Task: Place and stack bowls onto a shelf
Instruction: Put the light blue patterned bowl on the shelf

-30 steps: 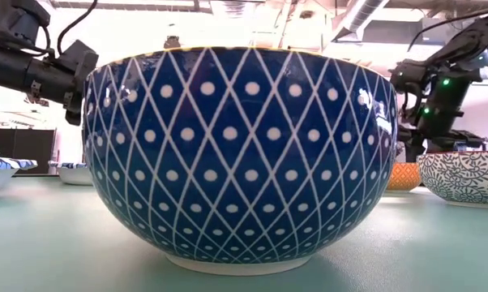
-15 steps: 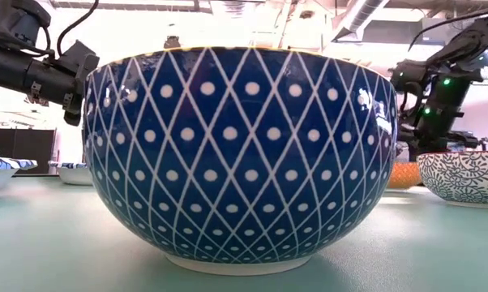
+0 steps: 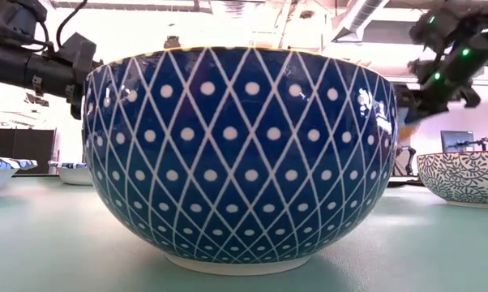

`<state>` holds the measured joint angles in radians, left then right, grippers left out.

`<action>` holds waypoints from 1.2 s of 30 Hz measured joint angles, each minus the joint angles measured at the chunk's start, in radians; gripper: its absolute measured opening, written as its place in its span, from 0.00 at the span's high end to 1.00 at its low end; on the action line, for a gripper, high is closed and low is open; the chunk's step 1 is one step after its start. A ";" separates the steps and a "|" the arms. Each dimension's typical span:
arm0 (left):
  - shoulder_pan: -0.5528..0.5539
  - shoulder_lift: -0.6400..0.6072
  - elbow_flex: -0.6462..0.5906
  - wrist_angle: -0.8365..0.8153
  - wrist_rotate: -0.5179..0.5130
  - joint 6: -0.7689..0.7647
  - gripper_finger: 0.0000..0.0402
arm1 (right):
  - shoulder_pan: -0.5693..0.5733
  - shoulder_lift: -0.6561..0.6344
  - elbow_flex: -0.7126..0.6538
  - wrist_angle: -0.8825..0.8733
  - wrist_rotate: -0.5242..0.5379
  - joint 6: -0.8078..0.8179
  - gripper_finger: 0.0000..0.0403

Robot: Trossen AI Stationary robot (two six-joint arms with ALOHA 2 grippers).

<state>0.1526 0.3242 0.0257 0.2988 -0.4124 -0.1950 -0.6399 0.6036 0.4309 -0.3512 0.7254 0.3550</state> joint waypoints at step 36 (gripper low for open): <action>-0.154 1.122 0.845 0.242 -0.127 0.453 0.56 | 0.712 0.668 0.046 1.411 0.485 -0.859 0.90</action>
<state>-0.0013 1.4458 0.8704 0.5407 -0.5390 0.2578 0.0723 1.2715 0.4772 1.0596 1.2107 -0.5037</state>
